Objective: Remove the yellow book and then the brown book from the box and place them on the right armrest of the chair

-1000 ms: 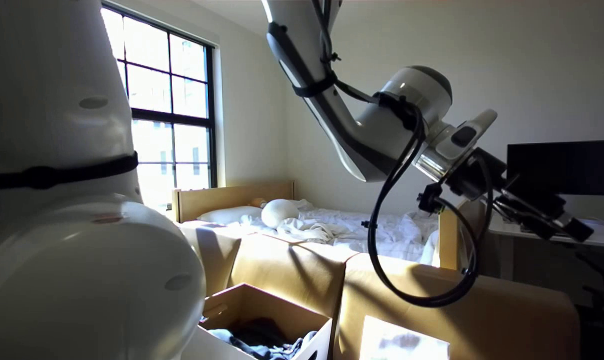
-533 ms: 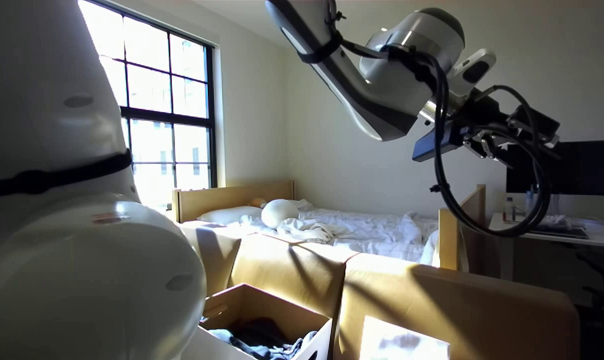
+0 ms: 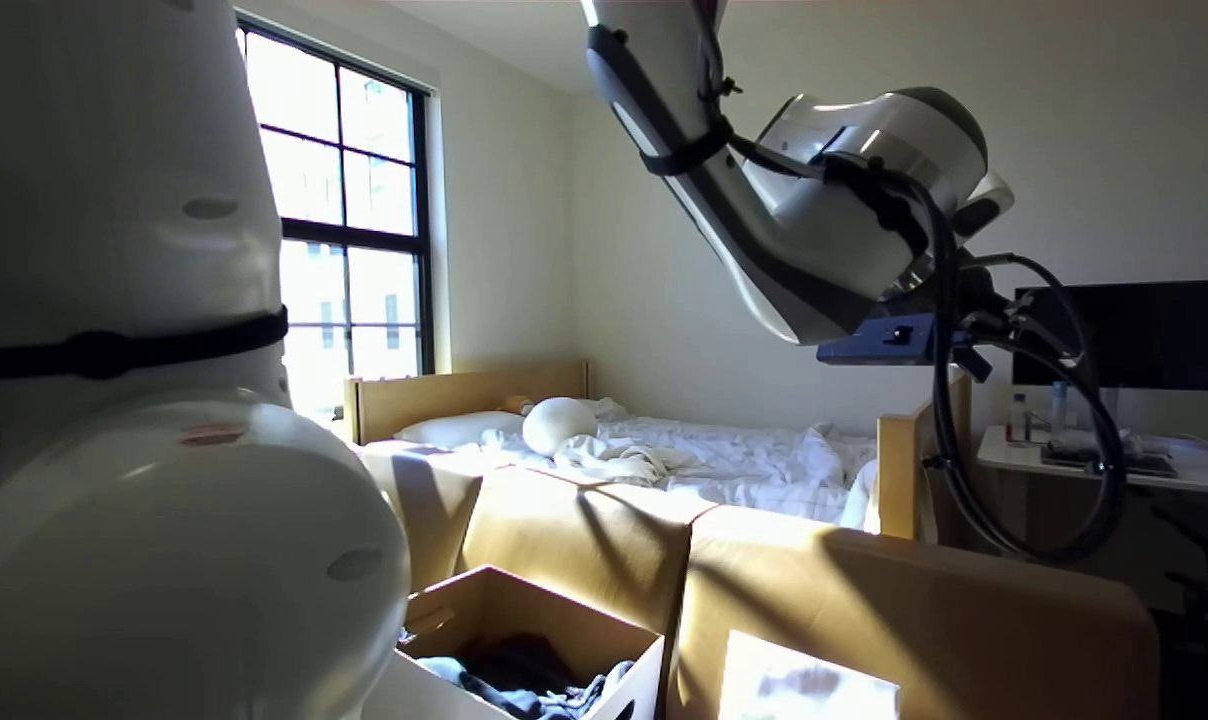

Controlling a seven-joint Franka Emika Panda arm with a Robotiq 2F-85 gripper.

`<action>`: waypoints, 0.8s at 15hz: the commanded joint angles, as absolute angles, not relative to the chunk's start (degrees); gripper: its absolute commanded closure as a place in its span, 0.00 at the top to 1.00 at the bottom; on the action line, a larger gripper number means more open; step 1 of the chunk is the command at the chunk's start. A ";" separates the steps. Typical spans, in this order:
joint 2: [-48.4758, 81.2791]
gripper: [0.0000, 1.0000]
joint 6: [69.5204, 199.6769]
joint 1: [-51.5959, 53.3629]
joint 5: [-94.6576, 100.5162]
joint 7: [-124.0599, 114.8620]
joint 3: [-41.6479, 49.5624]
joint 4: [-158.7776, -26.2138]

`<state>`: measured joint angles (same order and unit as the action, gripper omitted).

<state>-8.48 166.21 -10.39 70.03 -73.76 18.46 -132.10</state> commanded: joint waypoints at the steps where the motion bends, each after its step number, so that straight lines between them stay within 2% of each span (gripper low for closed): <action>1: -4.53 1.00 164.75 -8.47 62.37 -63.83 19.12 -133.36; 6: 5.17 1.00 171.73 -8.08 47.98 -49.85 18.42 -137.93; 12: 10.12 1.00 178.22 -9.83 26.81 -27.47 8.67 -149.15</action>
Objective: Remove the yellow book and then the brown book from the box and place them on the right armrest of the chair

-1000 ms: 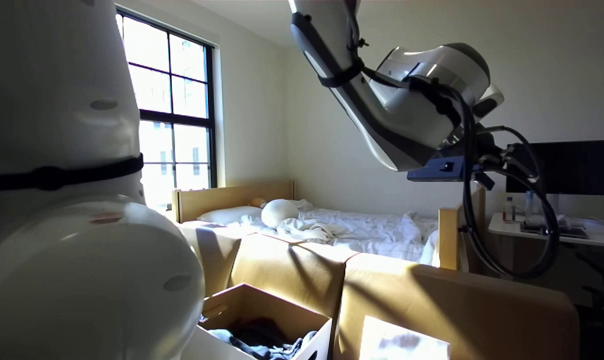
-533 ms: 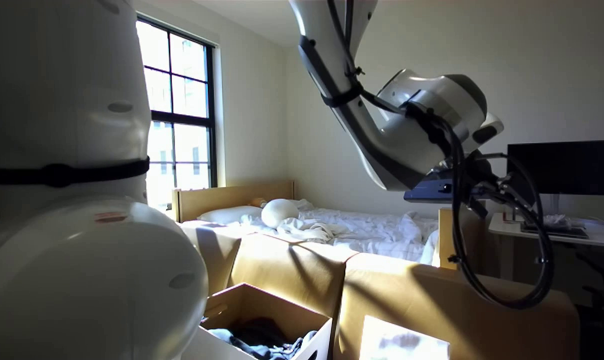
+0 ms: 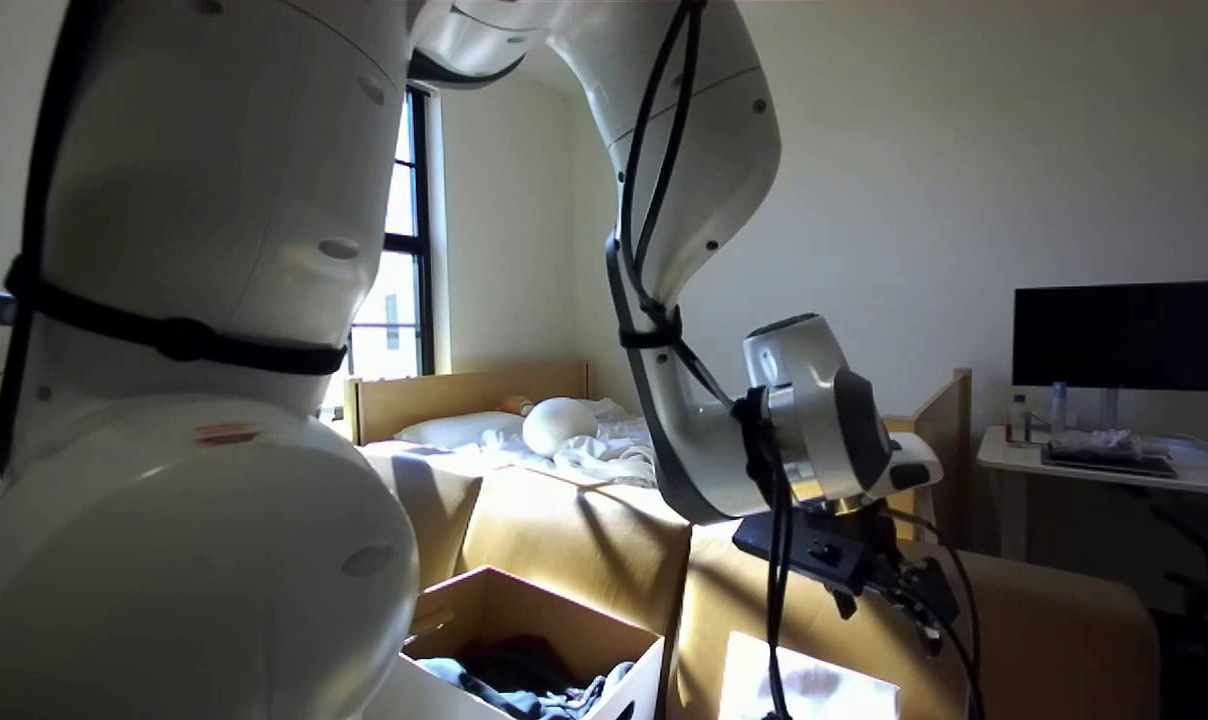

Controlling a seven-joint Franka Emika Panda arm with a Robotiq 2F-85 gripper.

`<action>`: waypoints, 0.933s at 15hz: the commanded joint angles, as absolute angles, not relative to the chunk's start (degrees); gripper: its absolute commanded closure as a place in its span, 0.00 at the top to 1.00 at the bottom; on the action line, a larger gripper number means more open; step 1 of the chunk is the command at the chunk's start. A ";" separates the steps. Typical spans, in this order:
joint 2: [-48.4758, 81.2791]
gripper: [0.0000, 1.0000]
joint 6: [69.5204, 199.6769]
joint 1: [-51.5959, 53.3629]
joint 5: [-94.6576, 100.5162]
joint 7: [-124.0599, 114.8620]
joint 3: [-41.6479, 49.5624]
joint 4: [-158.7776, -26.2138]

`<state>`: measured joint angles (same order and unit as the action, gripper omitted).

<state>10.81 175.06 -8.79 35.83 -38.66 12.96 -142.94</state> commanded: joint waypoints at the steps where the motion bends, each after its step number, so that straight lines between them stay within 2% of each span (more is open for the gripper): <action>1: 10.01 1.00 179.14 -9.85 23.01 -23.43 6.65 -151.72; 2: 10.44 1.00 179.08 -15.30 22.19 -21.22 -0.07 -153.18; 7: 16.72 1.00 179.31 -34.21 12.63 -2.74 -21.76 -158.76; 11: 19.82 1.00 166.88 -51.42 13.91 10.46 -33.80 -156.48; 12: 19.15 1.00 161.44 -54.04 13.27 13.50 -35.64 -155.29; 13: 18.51 1.00 168.30 -43.29 7.41 12.30 -28.08 -157.11; 14: 18.33 1.00 165.05 -45.66 7.41 14.70 -29.14 -156.14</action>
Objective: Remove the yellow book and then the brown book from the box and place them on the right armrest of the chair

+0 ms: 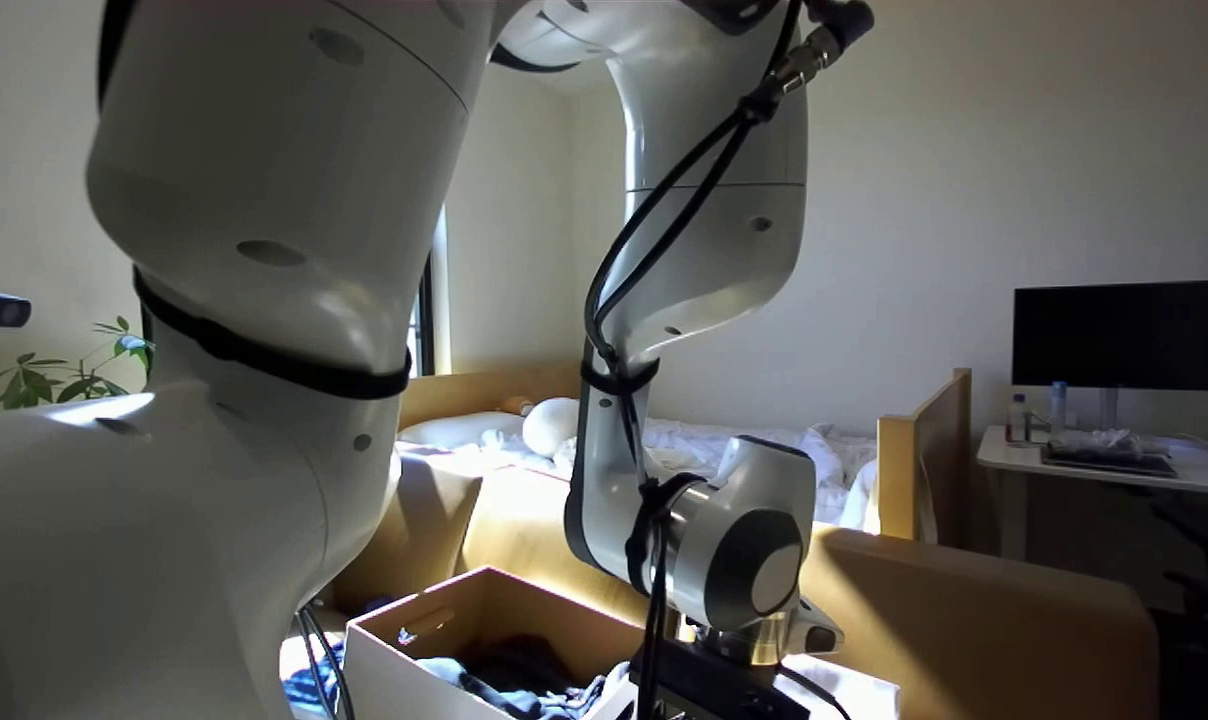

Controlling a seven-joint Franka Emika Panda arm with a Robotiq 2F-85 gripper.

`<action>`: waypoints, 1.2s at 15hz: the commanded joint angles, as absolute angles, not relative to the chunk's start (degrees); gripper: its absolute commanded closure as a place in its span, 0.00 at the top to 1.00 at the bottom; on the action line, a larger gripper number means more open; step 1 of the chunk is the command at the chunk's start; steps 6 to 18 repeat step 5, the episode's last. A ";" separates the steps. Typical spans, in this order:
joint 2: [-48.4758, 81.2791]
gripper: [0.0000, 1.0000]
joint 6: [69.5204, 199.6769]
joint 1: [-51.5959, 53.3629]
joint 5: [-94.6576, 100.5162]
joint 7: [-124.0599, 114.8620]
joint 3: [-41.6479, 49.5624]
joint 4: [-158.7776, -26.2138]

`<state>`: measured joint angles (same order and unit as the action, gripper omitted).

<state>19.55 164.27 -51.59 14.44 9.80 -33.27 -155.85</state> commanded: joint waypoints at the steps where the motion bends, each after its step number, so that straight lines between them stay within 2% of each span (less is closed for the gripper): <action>1: 18.23 1.00 163.62 -47.02 7.46 15.97 -29.68 -155.44; 18: 18.16 1.00 162.95 -47.39 7.48 16.40 -30.56 -155.09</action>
